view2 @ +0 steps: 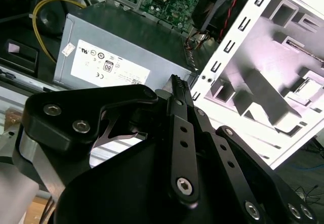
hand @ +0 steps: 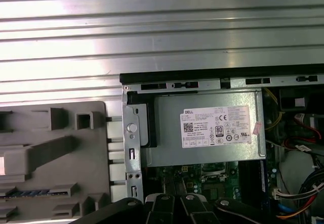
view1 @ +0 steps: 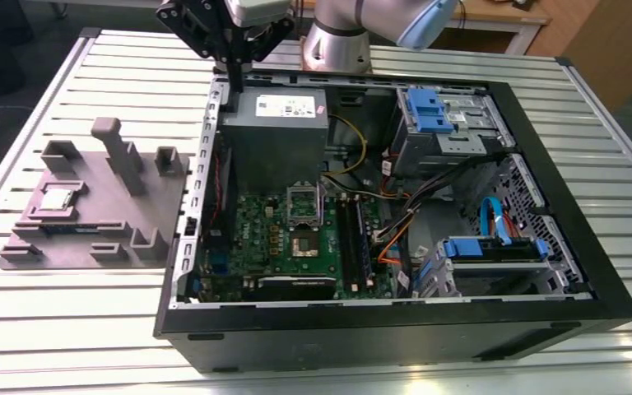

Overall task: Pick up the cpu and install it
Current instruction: 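Reach for the cpu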

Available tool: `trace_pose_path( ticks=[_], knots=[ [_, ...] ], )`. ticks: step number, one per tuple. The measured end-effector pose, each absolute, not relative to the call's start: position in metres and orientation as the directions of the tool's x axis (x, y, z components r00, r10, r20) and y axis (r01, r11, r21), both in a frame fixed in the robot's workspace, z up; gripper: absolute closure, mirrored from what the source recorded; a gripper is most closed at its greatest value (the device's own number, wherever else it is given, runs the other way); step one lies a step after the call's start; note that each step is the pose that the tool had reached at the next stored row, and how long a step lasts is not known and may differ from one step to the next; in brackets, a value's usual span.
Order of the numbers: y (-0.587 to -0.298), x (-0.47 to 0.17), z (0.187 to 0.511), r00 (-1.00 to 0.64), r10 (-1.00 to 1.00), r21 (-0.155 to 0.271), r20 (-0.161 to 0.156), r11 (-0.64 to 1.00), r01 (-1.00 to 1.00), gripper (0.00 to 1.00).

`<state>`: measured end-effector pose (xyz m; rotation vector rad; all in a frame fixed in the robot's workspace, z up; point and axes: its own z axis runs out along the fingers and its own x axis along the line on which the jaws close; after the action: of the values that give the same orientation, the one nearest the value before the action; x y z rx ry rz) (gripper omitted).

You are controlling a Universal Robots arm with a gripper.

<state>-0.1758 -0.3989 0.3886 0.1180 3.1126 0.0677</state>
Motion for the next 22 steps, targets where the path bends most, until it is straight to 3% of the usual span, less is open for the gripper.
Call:
trace_pose_path(
  ticks=[22],
  knots=[
    [-0.3990,-0.1832,0.3874,-0.997,0.076,0.044,-0.024,0.996,0.075,0.90]
  ],
)
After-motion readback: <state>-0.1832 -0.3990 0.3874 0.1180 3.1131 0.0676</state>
